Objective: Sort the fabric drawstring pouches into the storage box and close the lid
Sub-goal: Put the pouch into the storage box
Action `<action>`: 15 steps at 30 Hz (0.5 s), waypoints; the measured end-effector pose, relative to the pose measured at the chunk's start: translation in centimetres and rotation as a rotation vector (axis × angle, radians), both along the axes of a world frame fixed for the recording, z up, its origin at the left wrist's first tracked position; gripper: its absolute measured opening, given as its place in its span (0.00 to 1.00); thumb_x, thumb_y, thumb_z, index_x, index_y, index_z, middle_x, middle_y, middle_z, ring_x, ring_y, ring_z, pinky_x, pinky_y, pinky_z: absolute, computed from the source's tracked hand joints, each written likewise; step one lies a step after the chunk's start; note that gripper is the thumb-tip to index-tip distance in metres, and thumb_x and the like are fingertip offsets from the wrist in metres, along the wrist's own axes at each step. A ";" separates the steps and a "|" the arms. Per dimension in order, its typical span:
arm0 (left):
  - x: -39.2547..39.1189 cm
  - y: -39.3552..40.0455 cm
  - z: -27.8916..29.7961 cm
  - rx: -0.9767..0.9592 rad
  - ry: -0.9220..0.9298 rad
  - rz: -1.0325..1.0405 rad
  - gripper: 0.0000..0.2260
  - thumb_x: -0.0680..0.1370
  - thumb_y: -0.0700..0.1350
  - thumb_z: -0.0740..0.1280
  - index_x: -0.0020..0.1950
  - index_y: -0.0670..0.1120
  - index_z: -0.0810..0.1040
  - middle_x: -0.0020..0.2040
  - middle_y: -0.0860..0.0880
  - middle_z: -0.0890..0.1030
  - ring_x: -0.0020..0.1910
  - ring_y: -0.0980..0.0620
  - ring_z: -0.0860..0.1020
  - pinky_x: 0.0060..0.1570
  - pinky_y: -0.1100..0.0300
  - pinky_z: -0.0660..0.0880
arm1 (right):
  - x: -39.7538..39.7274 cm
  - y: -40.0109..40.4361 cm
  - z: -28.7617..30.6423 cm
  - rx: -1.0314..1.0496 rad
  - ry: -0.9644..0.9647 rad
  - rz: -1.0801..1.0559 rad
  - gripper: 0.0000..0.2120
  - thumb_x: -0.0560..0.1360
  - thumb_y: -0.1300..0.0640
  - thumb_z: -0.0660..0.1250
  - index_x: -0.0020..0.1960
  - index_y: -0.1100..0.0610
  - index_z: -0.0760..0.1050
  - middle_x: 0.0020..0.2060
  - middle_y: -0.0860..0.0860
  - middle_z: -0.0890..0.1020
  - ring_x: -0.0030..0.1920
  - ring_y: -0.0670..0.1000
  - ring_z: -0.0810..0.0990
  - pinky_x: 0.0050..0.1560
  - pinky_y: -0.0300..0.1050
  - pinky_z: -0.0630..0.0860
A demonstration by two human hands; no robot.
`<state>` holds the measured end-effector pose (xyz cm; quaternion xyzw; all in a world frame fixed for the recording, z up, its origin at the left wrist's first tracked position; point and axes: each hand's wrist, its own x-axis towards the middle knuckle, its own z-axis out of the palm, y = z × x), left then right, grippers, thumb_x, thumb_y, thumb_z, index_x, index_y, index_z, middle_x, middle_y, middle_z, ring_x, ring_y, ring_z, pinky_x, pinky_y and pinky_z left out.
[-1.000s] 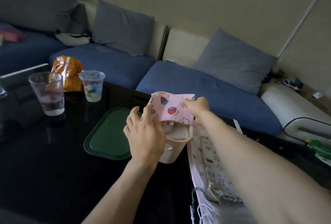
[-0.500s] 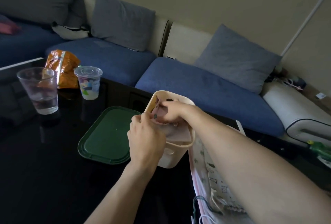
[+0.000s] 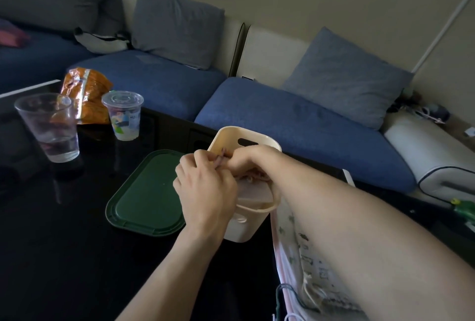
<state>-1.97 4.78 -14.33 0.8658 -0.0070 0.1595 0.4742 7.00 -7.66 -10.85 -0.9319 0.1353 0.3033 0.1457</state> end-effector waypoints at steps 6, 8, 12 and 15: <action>-1.4 -0.6 1.5 -0.166 -0.367 -0.029 0.13 0.68 0.38 0.62 0.52 0.44 0.76 0.57 0.45 0.73 0.60 0.43 0.68 0.60 0.56 0.61 | -5.6 -4.0 5.2 0.075 -0.615 -0.065 0.23 0.78 0.47 0.68 0.68 0.59 0.73 0.63 0.57 0.79 0.57 0.56 0.80 0.57 0.53 0.78; -2.7 -1.1 2.1 -0.178 -0.480 -0.068 0.12 0.66 0.37 0.60 0.48 0.44 0.76 0.54 0.46 0.74 0.57 0.45 0.67 0.58 0.57 0.61 | -8.4 -6.2 5.9 0.155 -0.750 -0.138 0.19 0.77 0.47 0.69 0.65 0.51 0.73 0.59 0.50 0.79 0.54 0.50 0.80 0.57 0.51 0.78; -6.1 -2.9 2.3 -0.167 -0.600 -0.341 0.08 0.68 0.33 0.60 0.41 0.43 0.75 0.43 0.48 0.76 0.45 0.49 0.71 0.48 0.55 0.70 | -14.7 -9.6 5.0 0.181 -0.783 -0.247 0.14 0.78 0.50 0.68 0.62 0.48 0.73 0.50 0.46 0.81 0.48 0.49 0.84 0.50 0.48 0.80; -8.7 -4.7 0.8 0.014 -0.403 -0.735 0.09 0.68 0.35 0.60 0.43 0.43 0.77 0.42 0.49 0.78 0.41 0.50 0.75 0.42 0.52 0.75 | -18.8 -11.5 3.2 0.106 -0.728 -0.261 0.12 0.76 0.48 0.70 0.58 0.47 0.76 0.46 0.43 0.82 0.47 0.46 0.83 0.48 0.45 0.78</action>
